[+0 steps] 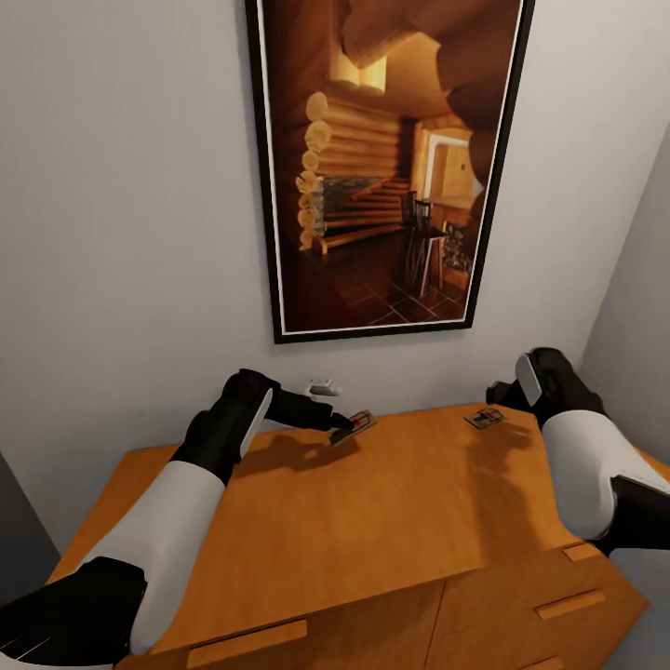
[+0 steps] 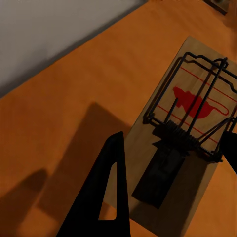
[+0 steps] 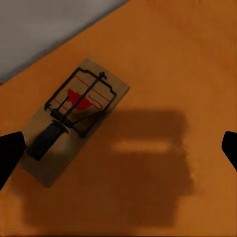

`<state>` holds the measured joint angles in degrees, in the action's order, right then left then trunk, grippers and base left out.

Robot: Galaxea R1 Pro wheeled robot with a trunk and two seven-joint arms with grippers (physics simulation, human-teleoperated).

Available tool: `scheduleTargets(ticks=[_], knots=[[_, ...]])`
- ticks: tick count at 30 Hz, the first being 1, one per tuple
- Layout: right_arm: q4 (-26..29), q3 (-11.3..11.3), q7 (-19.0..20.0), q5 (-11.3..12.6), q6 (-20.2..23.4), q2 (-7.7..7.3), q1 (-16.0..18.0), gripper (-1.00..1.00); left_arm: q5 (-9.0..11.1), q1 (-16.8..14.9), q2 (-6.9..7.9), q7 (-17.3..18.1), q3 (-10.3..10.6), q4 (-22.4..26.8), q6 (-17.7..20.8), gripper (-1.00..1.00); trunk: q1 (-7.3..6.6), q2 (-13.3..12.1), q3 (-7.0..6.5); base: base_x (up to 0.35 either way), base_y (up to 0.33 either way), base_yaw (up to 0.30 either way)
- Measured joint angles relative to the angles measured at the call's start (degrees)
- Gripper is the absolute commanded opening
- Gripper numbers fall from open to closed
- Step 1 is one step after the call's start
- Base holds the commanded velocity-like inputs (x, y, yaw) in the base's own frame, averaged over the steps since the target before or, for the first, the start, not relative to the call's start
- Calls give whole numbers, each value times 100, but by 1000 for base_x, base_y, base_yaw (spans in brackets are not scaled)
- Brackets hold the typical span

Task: Take the four mousetraps from the cabinet in the bathroom and place them on the bathroom floor. Make sure all four end up on the same floor surface, and ensure that at least two of them are either under or directly next to the same bathroom sink.

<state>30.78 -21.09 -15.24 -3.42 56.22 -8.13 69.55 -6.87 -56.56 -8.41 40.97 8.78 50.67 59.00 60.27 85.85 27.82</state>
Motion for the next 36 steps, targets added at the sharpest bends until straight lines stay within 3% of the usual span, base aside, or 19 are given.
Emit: scheduleTargets(ticks=[10,36], knots=[[52,4,-6,5,-11,86,0,100,0,0,2,4,-2,0,0,-100,0,0,0,1,0,0],[14,0,-19,27,-51,102,0,100,22,5,-24,57,1,-43,2,-100,0,0,0,57,0,0]])
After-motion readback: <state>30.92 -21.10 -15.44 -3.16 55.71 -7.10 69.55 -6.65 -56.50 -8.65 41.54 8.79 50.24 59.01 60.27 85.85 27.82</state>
